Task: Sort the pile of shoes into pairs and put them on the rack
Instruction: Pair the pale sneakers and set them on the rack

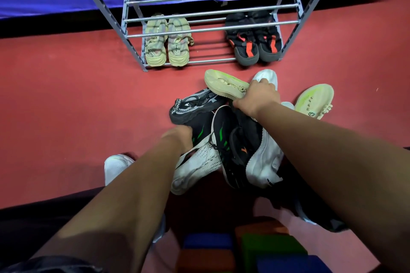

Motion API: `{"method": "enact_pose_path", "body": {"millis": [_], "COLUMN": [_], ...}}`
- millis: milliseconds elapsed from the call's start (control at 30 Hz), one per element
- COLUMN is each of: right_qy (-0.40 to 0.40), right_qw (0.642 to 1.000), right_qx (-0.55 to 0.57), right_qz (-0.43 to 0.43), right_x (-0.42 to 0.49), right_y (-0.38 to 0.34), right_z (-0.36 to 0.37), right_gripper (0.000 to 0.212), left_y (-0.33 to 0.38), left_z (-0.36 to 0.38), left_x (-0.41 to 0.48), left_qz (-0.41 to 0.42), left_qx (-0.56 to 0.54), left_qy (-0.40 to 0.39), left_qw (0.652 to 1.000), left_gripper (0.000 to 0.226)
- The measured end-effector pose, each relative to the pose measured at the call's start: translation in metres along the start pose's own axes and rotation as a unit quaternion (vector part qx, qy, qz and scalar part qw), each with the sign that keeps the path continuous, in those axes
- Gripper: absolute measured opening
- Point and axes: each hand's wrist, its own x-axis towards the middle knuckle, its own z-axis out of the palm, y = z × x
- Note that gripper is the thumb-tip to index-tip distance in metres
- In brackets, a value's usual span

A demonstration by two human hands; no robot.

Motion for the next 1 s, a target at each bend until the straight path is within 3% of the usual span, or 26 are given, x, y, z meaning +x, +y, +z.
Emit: {"method": "enact_pose_path", "body": {"millis": [167, 267, 333, 400, 467, 500, 600, 633, 767, 900, 1000], "right_qy": [-0.005, -0.016, -0.022, -0.026, -0.047, -0.061, -0.123, -0.138, -0.034, 0.013, 0.010], "right_qw": [0.999, 0.999, 0.997, 0.988, 0.963, 0.949, 0.927, 0.927, 0.945, 0.957, 0.938], "right_qx": [0.031, 0.047, 0.074, 0.149, 0.265, 0.310, 0.353, 0.349, 0.320, 0.242, 0.222], "right_qz": [0.007, 0.009, 0.016, 0.020, 0.021, 0.017, -0.002, 0.002, 0.060, 0.156, 0.267], "right_x": [-0.003, -0.005, -0.001, 0.004, 0.007, 0.008, 0.011, 0.013, 0.025, 0.045, 0.063], "right_y": [-0.002, -0.002, 0.003, 0.010, 0.016, 0.020, 0.028, 0.033, 0.064, 0.109, 0.140], "right_z": [0.000, -0.005, -0.007, -0.010, -0.014, -0.018, -0.029, -0.031, -0.033, -0.027, -0.015], "right_gripper": [0.078, 0.077, 0.076, 0.065, 0.044, 0.038, 0.036, 0.037, 0.039, 0.029, 0.052], "left_y": [-0.012, -0.004, 0.015, 0.041, 0.067, 0.078, 0.097, 0.099, 0.104, 0.118, 0.135], "left_z": [-0.004, -0.010, -0.023, -0.044, -0.064, -0.072, -0.084, -0.084, -0.077, -0.077, -0.079], "left_x": [0.006, 0.008, 0.010, 0.012, 0.016, 0.019, 0.026, 0.027, 0.035, 0.041, 0.036], "left_qz": [-0.071, -0.051, -0.049, -0.043, -0.002, 0.018, 0.012, 0.005, 0.008, -0.009, 0.009], "left_qx": [-0.059, -0.166, -0.287, -0.414, -0.528, -0.554, -0.512, -0.488, -0.467, -0.379, -0.334], "left_qy": [0.057, 0.102, 0.163, 0.214, 0.190, 0.166, 0.117, 0.111, 0.128, 0.247, 0.311], "left_qw": [0.994, 0.979, 0.943, 0.884, 0.828, 0.816, 0.851, 0.866, 0.875, 0.892, 0.890], "left_gripper": [0.046, 0.022, 0.016, 0.021, 0.025, 0.033, 0.075, 0.078, 0.073, 0.079, 0.070]}}
